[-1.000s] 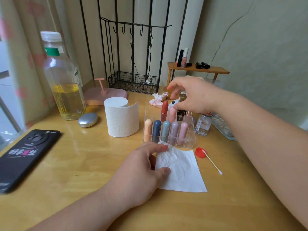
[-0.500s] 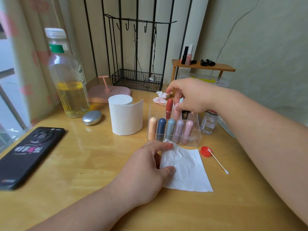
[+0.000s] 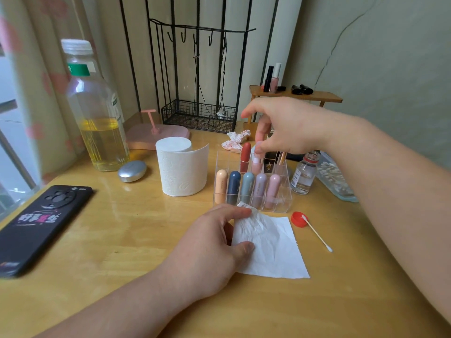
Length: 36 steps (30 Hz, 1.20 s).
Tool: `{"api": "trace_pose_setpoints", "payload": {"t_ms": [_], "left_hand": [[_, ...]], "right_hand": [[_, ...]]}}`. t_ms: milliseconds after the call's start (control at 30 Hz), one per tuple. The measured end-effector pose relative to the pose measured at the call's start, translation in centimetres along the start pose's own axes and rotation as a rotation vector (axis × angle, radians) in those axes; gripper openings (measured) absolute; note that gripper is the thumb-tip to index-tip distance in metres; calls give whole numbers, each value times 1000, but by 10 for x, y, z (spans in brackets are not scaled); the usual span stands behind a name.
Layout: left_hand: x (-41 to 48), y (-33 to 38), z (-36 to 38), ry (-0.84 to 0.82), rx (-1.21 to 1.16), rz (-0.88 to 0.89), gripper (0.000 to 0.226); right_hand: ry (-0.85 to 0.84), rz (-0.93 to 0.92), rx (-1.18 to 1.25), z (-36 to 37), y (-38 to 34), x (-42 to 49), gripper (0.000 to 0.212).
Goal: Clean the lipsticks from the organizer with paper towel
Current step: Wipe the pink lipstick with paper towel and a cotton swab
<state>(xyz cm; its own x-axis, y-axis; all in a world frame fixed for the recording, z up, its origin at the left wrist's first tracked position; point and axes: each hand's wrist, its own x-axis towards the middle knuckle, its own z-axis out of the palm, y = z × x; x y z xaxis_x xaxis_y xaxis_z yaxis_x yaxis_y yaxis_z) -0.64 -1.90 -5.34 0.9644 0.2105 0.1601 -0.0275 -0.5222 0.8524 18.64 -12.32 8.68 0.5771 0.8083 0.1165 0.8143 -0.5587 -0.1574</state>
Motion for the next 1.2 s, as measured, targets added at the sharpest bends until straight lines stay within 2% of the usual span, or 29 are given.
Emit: {"api": "trace_pose_setpoints", "payload": {"t_ms": [200,733,867,1000,1200], "left_hand": [[0,0,0,-3,2,5,46],[0,1,0,-1,-8,-29,49],[-1,1,-1,-12,-7,-31,49],[-1,1,-1,-14,-9,-37,49],[-1,2,0,-11,-3,-31,47]], "right_hand": [[71,8,23,7,9,2,66],[-51,30,-158,27,14,15,49],[-2,12,-195,31,14,13,43],[47,26,-83,30,12,6,48],[90,13,-107,26,15,5,40]]}}
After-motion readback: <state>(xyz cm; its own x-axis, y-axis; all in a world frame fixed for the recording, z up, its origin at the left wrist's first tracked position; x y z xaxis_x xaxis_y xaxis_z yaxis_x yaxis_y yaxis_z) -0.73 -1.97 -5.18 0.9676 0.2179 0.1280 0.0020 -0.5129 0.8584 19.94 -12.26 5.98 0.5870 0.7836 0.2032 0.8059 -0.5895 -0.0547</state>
